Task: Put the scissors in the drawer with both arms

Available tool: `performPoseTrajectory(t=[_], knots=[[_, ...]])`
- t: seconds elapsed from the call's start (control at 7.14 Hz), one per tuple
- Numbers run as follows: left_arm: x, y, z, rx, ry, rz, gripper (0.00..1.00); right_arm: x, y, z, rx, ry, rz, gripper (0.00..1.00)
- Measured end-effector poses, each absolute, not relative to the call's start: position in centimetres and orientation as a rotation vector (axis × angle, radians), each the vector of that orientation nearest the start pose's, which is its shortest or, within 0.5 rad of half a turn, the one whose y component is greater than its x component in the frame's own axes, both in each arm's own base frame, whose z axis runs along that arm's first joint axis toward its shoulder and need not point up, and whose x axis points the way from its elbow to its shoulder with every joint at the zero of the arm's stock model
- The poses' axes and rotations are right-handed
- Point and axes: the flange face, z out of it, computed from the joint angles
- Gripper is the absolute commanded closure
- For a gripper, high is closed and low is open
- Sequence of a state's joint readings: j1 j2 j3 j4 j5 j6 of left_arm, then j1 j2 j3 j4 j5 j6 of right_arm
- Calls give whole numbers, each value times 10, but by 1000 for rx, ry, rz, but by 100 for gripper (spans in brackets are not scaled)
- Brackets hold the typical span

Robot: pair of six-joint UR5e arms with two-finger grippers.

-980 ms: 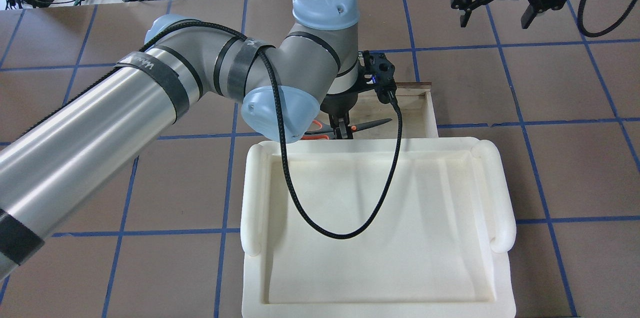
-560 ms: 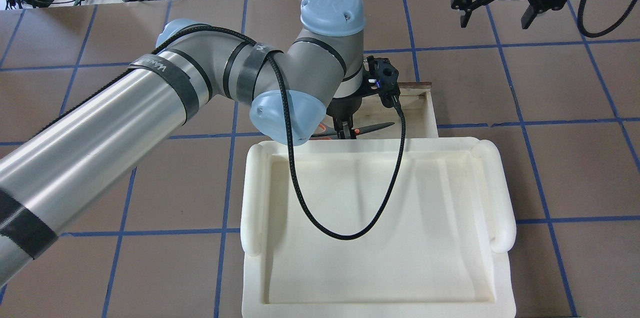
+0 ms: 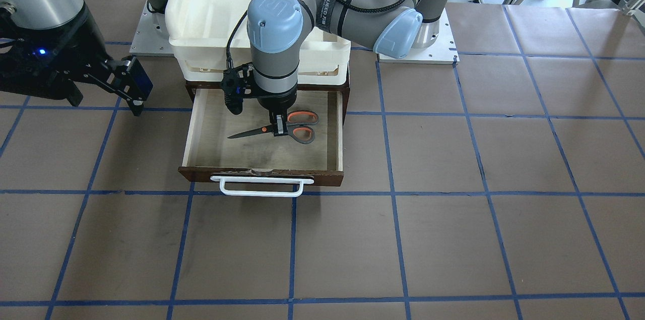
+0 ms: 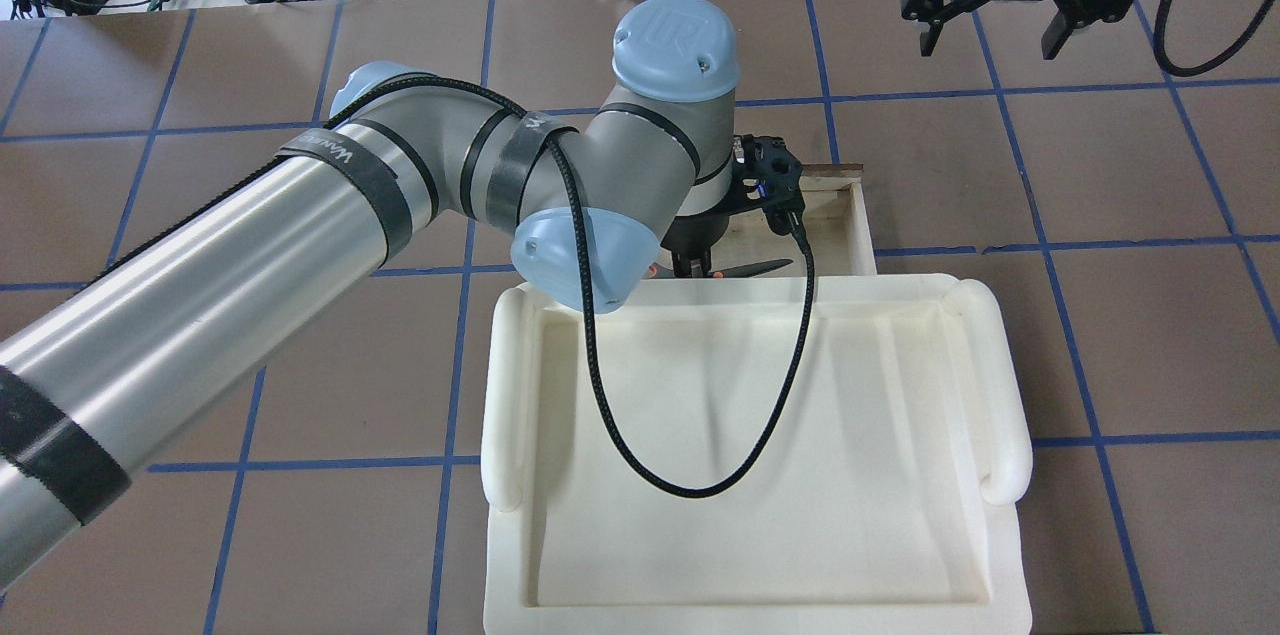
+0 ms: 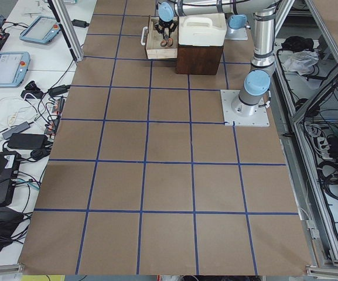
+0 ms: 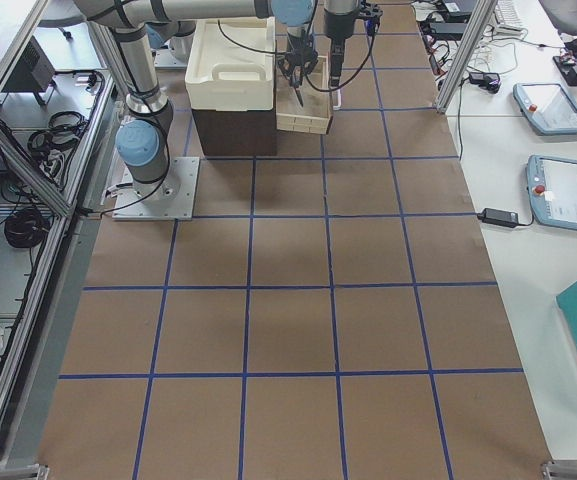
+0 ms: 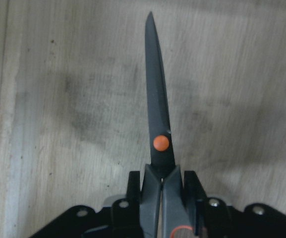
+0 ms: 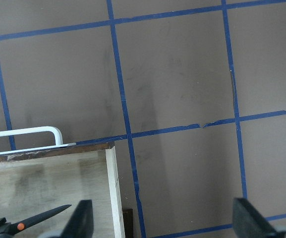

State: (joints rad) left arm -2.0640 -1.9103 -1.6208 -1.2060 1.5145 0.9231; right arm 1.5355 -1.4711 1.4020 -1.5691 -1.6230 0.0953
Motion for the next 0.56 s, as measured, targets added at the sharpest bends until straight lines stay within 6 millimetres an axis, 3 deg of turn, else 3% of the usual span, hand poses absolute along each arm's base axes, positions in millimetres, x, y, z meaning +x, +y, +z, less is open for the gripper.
performPoseTrajectory(t=[0.28, 0.42, 0.56], knots=[[-407, -462, 309, 2084, 2432, 27, 96, 109, -544, 520, 211, 3183, -109, 0], [-407, -462, 309, 2085, 2432, 27, 70, 109, -543, 520, 212, 3183, -106, 0], [-408, -462, 309, 2088, 2431, 24, 59, 109, -543, 520, 213, 3182, -106, 0]])
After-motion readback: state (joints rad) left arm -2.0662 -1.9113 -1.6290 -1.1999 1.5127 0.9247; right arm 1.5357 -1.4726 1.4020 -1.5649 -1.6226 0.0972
